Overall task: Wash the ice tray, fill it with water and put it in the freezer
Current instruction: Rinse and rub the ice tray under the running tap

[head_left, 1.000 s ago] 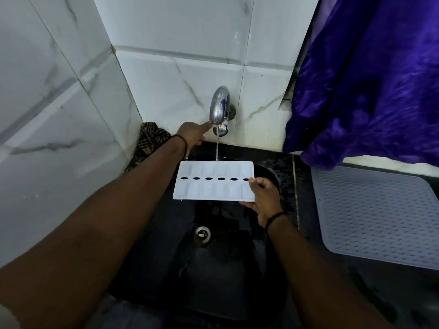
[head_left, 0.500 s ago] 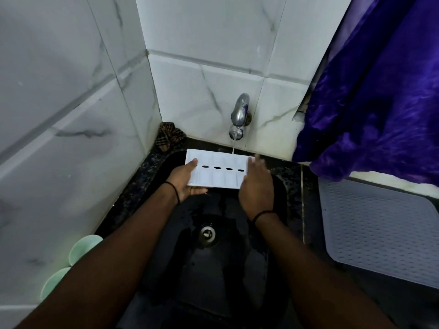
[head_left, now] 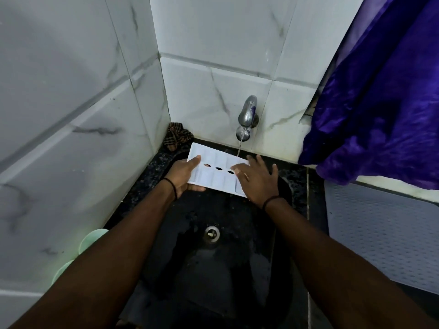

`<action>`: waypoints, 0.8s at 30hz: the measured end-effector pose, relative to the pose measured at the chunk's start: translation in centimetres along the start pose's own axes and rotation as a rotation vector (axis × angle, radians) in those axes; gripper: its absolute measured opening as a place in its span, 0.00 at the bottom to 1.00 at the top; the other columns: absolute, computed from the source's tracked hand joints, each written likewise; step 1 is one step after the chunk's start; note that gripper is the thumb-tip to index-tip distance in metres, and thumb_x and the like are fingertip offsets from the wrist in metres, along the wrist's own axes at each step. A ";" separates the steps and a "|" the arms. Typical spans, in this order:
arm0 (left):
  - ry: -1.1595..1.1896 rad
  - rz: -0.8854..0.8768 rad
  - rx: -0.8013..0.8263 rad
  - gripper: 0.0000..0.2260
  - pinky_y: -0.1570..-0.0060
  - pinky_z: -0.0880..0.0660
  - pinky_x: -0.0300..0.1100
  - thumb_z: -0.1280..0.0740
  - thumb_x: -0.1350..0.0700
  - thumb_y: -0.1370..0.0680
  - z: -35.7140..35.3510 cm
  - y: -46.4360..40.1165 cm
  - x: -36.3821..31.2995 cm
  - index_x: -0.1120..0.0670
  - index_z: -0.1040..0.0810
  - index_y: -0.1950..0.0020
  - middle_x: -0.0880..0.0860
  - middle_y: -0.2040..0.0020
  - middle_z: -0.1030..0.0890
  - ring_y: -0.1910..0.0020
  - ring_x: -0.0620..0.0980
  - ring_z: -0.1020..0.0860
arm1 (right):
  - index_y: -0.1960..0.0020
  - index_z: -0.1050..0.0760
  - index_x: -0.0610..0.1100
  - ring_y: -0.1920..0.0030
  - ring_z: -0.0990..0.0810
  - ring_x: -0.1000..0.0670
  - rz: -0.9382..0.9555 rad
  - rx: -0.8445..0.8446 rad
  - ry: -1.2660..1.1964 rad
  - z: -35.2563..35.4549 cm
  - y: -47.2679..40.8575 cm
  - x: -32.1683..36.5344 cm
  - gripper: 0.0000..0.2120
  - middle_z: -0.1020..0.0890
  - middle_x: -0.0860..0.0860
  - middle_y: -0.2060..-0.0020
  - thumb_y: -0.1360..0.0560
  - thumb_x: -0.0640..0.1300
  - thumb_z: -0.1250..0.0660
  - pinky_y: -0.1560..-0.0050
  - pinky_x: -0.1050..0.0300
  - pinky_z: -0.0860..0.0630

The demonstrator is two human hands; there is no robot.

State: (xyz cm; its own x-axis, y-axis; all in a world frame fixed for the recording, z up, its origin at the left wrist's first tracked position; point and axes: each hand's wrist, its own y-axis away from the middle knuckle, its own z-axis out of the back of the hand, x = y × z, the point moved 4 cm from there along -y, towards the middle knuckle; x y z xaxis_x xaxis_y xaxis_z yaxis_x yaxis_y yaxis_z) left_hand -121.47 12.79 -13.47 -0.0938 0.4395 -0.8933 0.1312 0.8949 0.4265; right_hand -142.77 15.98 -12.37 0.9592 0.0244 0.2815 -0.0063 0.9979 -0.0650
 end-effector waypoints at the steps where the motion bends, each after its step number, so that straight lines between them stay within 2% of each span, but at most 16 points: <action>1: -0.003 -0.001 0.030 0.18 0.73 0.21 0.46 0.35 0.46 0.22 -0.1 0.0 -0.1 0.58 0.22 0.42 0.56 0.53 0.16 0.59 0.54 0.17 | 0.34 0.28 0.59 0.23 0.42 0.49 -0.016 -0.033 -0.047 0.2 -0.1 -0.1 0.16 0.32 0.52 0.26 0.19 0.56 0.46 0.26 0.37 0.54; 3: -0.044 -0.014 0.094 0.18 0.72 0.21 0.46 0.36 0.45 0.22 -0.2 0.2 -0.8 0.58 0.21 0.43 0.56 0.52 0.16 0.59 0.54 0.17 | 0.34 0.30 0.50 0.30 0.31 0.47 -0.070 -0.136 -0.237 1.0 -0.7 0.1 0.16 0.25 0.49 0.34 0.20 0.54 0.39 0.26 0.41 0.45; 4: -0.084 -0.024 0.125 0.17 0.72 0.21 0.46 0.36 0.44 0.22 -0.1 0.2 -1.2 0.57 0.20 0.45 0.55 0.53 0.15 0.59 0.54 0.16 | 0.35 0.30 0.48 0.36 0.26 0.47 -0.104 -0.148 -0.328 1.6 -1.2 0.1 0.18 0.21 0.49 0.39 0.22 0.54 0.36 0.29 0.44 0.38; 6: -0.167 -0.050 0.154 0.15 0.69 0.20 0.47 0.35 0.44 0.22 0.4 0.1 -2.2 0.55 0.18 0.50 0.55 0.54 0.15 0.59 0.54 0.16 | 0.43 0.25 0.48 0.50 0.22 0.49 -0.133 -0.010 -0.418 2.4 -2.3 0.1 0.16 0.19 0.52 0.53 0.25 0.56 0.32 0.47 0.54 0.26; 7: -0.182 -0.064 0.134 0.15 0.66 0.20 0.49 0.34 0.45 0.23 0.6 -0.1 -2.8 0.55 0.18 0.51 0.55 0.54 0.15 0.58 0.55 0.16 | 0.51 0.23 0.48 0.55 0.22 0.49 -0.139 0.087 -0.424 2.5 -2.7 0.3 0.12 0.20 0.53 0.60 0.26 0.56 0.31 0.58 0.58 0.27; 8: -0.150 -0.076 0.077 0.14 0.64 0.19 0.50 0.33 0.45 0.24 0.9 -0.4 -3.6 0.55 0.19 0.52 0.55 0.55 0.15 0.56 0.56 0.17 | 0.57 0.23 0.46 0.58 0.22 0.49 -0.153 0.138 -0.435 2.6 -3.1 0.4 0.12 0.22 0.53 0.65 0.27 0.55 0.30 0.63 0.58 0.30; 10: 0.063 -0.082 -0.076 0.15 0.64 0.20 0.47 0.34 0.41 0.25 1.2 -0.9 -4.5 0.53 0.20 0.51 0.53 0.57 0.15 0.58 0.54 0.17 | 0.64 0.26 0.42 0.61 0.23 0.46 -0.239 0.097 -0.497 2.7 -3.7 0.3 0.16 0.23 0.46 0.67 0.25 0.53 0.32 0.64 0.56 0.33; 12: 0.226 -0.045 -0.109 0.21 0.62 0.20 0.45 0.37 0.37 0.25 0.5 -1.1 -4.2 0.54 0.23 0.46 0.53 0.57 0.16 0.60 0.52 0.17 | 0.68 0.32 0.42 0.59 0.25 0.46 -0.362 0.004 -0.553 2.3 -3.8 0.5 0.19 0.25 0.43 0.64 0.22 0.49 0.36 0.60 0.57 0.35; 14: 0.241 0.029 -0.011 0.25 0.55 0.21 0.49 0.37 0.38 0.25 -1.8 -0.9 -1.9 0.56 0.24 0.38 0.55 0.52 0.17 0.55 0.55 0.18 | 0.63 0.27 0.42 0.53 0.23 0.43 -0.476 -0.029 -0.640 1.1 -3.5 1.2 0.15 0.22 0.39 0.57 0.20 0.47 0.39 0.55 0.55 0.32; 15: 0.239 0.056 0.036 0.24 0.50 0.22 0.53 0.36 0.40 0.24 -3.3 -0.5 -0.2 0.57 0.24 0.37 0.57 0.47 0.17 0.51 0.57 0.18 | 0.56 0.23 0.39 0.49 0.21 0.41 -0.507 -0.039 -0.668 0.6 -3.2 1.6 0.14 0.20 0.37 0.52 0.19 0.46 0.40 0.52 0.54 0.29; 17: 0.261 0.046 -0.011 0.18 0.46 0.22 0.56 0.32 0.49 0.23 -5.4 0.3 1.9 0.60 0.22 0.39 0.61 0.43 0.19 0.47 0.60 0.19 | 0.47 0.21 0.36 0.46 0.21 0.40 -0.502 -0.042 -0.698 0.1 -2.5 2.1 0.14 0.19 0.37 0.45 0.19 0.45 0.41 0.49 0.54 0.28; 18: 0.268 0.025 -0.091 0.16 0.47 0.22 0.55 0.32 0.53 0.23 -5.5 0.4 2.3 0.61 0.21 0.40 0.62 0.43 0.19 0.48 0.60 0.19 | 0.46 0.21 0.36 0.48 0.21 0.42 -0.477 -0.027 -0.754 -0.2 -2.2 2.1 0.14 0.19 0.37 0.45 0.18 0.44 0.41 0.50 0.54 0.28; 20: 0.308 0.000 -0.202 0.14 0.47 0.22 0.55 0.33 0.57 0.22 -4.7 0.3 2.7 0.62 0.23 0.40 0.62 0.42 0.20 0.48 0.60 0.19 | 0.44 0.22 0.37 0.54 0.21 0.45 -0.455 0.073 -1.019 -0.9 -1.4 1.7 0.10 0.18 0.37 0.47 0.18 0.40 0.41 0.53 0.54 0.25; 22: 0.374 -0.002 -0.271 0.15 0.44 0.24 0.58 0.34 0.57 0.21 -3.4 -0.4 2.5 0.62 0.24 0.37 0.61 0.40 0.21 0.45 0.61 0.20 | 0.43 0.25 0.39 0.59 0.19 0.48 -0.503 0.243 -1.260 -1.6 -0.3 1.4 0.08 0.18 0.40 0.52 0.18 0.38 0.40 0.58 0.56 0.21; 24: 0.374 -0.009 -0.324 0.15 0.44 0.24 0.58 0.35 0.56 0.21 -2.4 -1.0 2.3 0.61 0.25 0.36 0.60 0.40 0.21 0.45 0.61 0.21 | 0.41 0.26 0.38 0.61 0.18 0.49 -0.544 0.328 -1.354 -2.1 0.3 1.6 0.08 0.18 0.43 0.57 0.18 0.37 0.39 0.61 0.59 0.18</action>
State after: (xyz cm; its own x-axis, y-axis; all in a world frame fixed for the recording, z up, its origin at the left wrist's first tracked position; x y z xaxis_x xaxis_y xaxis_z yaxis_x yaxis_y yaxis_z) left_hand -124.23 13.13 -15.64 -0.4490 0.3762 -0.8105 -0.1795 0.8506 0.4942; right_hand -140.68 16.20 -13.96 -0.1162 -0.4920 0.8628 0.0190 0.8674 0.4972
